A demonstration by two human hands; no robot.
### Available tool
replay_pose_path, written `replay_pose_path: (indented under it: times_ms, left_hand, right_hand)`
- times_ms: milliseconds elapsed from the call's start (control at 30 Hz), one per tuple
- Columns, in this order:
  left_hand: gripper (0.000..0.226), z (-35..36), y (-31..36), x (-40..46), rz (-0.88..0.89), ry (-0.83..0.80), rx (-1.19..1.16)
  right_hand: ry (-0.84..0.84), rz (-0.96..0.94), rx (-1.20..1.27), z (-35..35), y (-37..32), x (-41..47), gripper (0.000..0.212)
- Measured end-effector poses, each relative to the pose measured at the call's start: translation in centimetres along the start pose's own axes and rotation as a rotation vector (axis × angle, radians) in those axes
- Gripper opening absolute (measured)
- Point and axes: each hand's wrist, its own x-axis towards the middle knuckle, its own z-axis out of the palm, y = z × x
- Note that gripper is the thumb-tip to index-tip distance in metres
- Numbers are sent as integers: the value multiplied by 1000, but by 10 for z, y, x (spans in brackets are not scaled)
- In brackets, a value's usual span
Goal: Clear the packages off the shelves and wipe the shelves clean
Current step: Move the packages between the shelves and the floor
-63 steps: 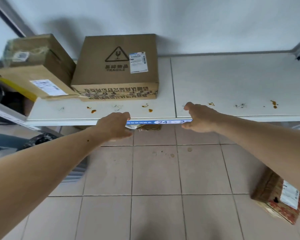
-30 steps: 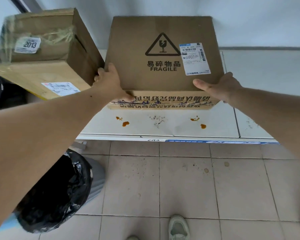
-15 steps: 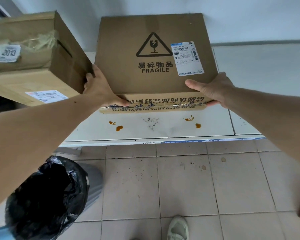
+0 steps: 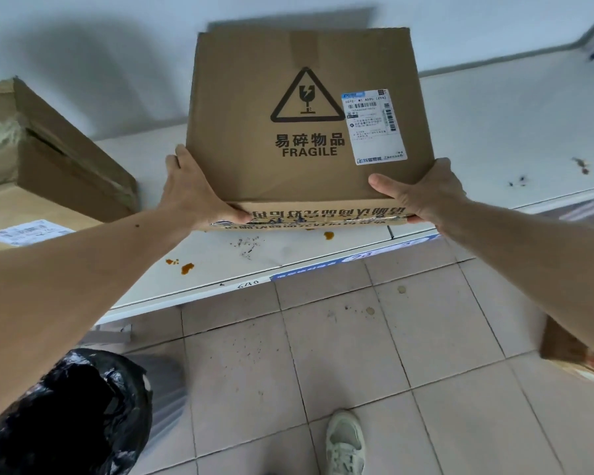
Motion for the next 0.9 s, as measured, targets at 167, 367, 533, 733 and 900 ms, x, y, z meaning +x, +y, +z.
replay_pose_path:
  times_ms: [167,367,533,733,900]
  left_hand:
    - [126,29,58,-27,138,-97,7]
    - [129,82,132,-76,313,-193,53]
    - [135,131,191,-129,458,-267,102]
    - [135,199,252,-214,529,-324,135]
    - [143,269,295,-300,597,-379,167]
  right_hand:
    - [103,91,86,-57,60,-22,93]
    - [204,195,194,-132,149,-64,101]
    - [313,324,195,-192,230,-102,100]
    - [381,372,306,-254,337,-145,111]
    - [417,439,327,-310,437,-190,124]
